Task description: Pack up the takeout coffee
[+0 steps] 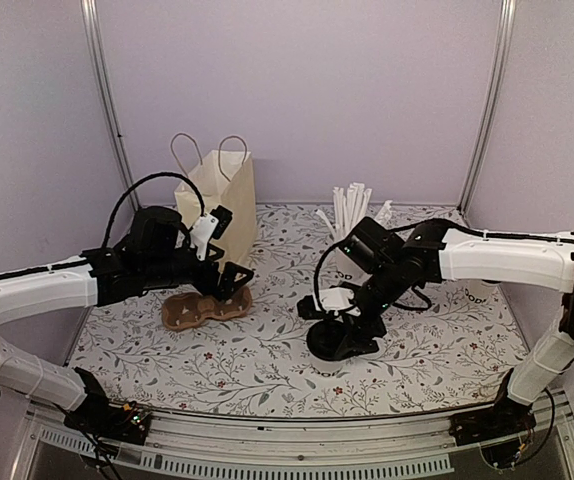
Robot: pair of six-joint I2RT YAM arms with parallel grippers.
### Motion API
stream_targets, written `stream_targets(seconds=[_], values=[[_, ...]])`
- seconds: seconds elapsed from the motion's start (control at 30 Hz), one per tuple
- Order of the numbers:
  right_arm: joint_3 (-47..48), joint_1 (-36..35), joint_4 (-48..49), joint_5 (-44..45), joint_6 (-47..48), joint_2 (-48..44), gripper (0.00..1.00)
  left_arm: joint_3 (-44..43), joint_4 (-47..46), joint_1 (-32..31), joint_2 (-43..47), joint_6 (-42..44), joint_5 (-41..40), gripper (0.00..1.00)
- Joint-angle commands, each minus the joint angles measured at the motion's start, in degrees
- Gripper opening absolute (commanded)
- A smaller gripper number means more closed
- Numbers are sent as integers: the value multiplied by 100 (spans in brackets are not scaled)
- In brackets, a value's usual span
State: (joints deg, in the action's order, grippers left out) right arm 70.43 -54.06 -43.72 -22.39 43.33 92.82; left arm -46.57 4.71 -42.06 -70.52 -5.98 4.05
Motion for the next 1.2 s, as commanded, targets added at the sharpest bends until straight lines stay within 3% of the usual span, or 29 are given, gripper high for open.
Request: stream_targets(seconds=[0.0,0.17,0.4,0.63,0.93,1.17], values=[[-13,-62,60,241,-50,-2,87,-116,-129,39,-58,27,67,99],[-152,-61,147,359,-101,-122,76,-116,-136,45,-102,11,104,98],[-391,378,31,332,-170,-729,73,-124,-137,38,-137,3,164,98],[-879,1867,-264,206,-15,-1552,73,-151,-122,42,-103,0,174,98],[-1066,4527,-464,7,581,-1924,73,-196,-42,49,-58,-50,184,98],[-1075,5359,-253,193,621,-1578,73,-182,-64,49,27,-145,265,97]])
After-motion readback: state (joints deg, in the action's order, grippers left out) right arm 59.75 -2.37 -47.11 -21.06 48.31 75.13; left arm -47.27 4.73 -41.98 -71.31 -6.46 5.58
